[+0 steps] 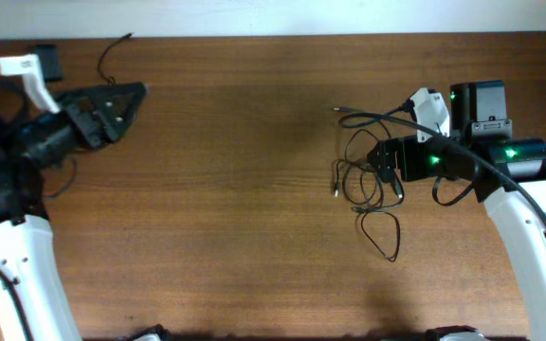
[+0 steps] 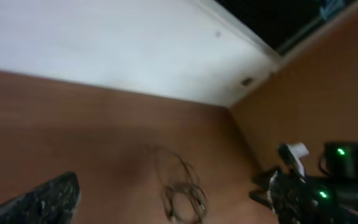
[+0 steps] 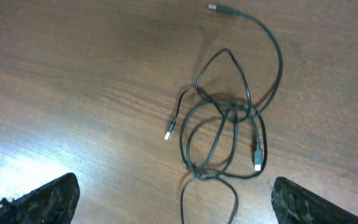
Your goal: Untangle cables
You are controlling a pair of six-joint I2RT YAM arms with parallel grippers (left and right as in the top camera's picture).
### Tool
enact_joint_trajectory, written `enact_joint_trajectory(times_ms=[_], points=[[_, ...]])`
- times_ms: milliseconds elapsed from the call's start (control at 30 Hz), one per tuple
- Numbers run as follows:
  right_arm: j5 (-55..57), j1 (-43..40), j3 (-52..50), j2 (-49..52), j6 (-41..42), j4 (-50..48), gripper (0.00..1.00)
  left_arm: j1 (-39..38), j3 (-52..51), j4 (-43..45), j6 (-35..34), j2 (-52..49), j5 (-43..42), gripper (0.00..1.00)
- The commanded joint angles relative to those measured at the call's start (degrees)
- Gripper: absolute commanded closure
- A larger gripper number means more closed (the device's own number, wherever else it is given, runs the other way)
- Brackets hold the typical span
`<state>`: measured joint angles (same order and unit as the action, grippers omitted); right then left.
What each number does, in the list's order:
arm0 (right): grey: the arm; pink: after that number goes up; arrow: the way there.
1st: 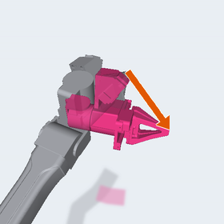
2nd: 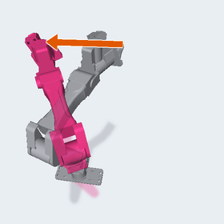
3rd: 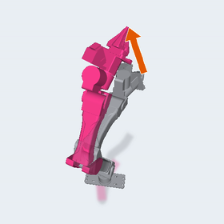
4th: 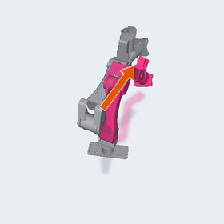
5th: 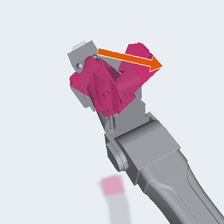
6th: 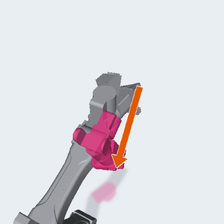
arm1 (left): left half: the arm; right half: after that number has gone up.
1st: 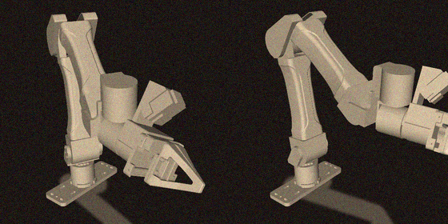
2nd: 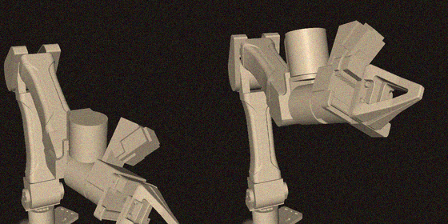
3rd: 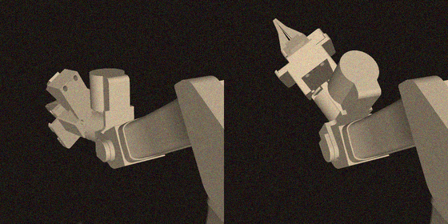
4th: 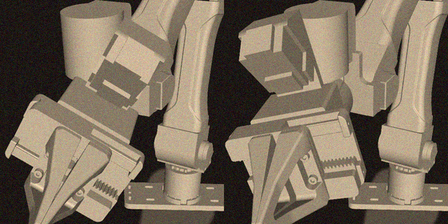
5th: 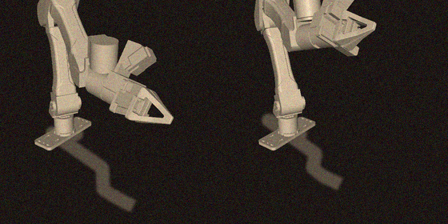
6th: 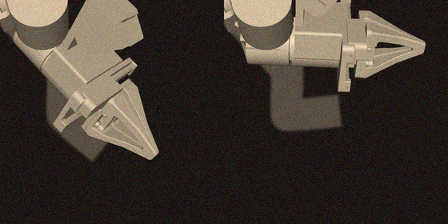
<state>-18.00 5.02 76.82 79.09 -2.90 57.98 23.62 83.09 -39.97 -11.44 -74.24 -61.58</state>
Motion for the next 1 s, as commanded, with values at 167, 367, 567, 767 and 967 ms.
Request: enact_joint_trajectory(times_ms=[167,367,567,767,967], points=[[2.4,-9.3,0.7,-8.1,3.1,2.9,0.02,-22.6,-0.1,-9.1,4.9,0.5,25.2,0.01],[2.4,-25.8,0.7,-22.5,3.8,7.2,0.01,-40.2,-0.2,-9.4,4.9,-0.5,41.2,0.01],[9.8,-25.7,0.7,-23.1,3.8,11.5,0.02,-50.4,-0.4,-9.4,4.9,-9.0,46.7,0.01],[9.7,-25.7,0.6,-20.9,3.8,13.2,0.02,-60.2,-0.4,-8.4,4.9,-23.3,47.9,0.00],[9.7,-25.7,0.6,-15.5,3.8,18.4,0.02,-69.2,-0.4,2.6,3.9,-32.4,47.9,0.16]])
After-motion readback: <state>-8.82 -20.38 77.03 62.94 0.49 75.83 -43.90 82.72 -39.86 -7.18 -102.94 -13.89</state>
